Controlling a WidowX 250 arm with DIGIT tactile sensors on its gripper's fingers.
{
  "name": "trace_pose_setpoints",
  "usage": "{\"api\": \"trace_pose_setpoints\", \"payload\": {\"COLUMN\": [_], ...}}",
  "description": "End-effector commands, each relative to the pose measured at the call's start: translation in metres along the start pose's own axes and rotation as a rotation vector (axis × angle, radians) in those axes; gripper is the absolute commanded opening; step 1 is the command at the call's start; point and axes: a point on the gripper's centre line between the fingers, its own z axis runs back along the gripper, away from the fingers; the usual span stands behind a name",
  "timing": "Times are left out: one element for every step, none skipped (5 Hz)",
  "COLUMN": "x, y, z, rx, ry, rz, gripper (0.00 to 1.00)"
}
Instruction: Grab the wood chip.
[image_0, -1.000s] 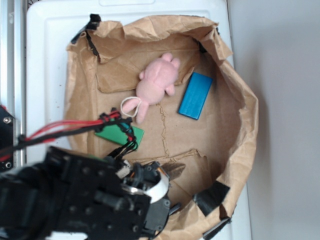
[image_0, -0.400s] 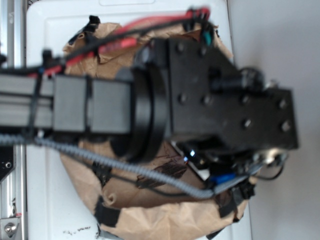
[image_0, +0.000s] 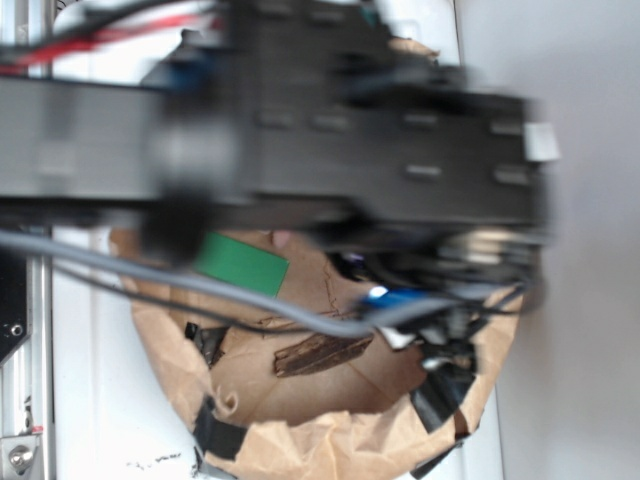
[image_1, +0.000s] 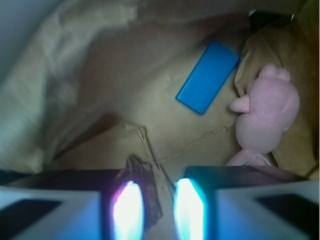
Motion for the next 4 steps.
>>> {"api": "trace_pose_setpoints", "payload": {"x": [-0.007,-0.013,-0.027,-0.039], "y": [0.022,0.016,0.004,-0.006], "z": [-0.013,-0.025,-0.041,-0.056], "rx": [-0.011,0.030,0.059,0.071], "ry": [-0.125,-0.110,-0.089,-0.087], "rz": [-0.113,-0.109,-0.117,-0.124], "gripper": [1.00,1.00,1.00,1.00]}}
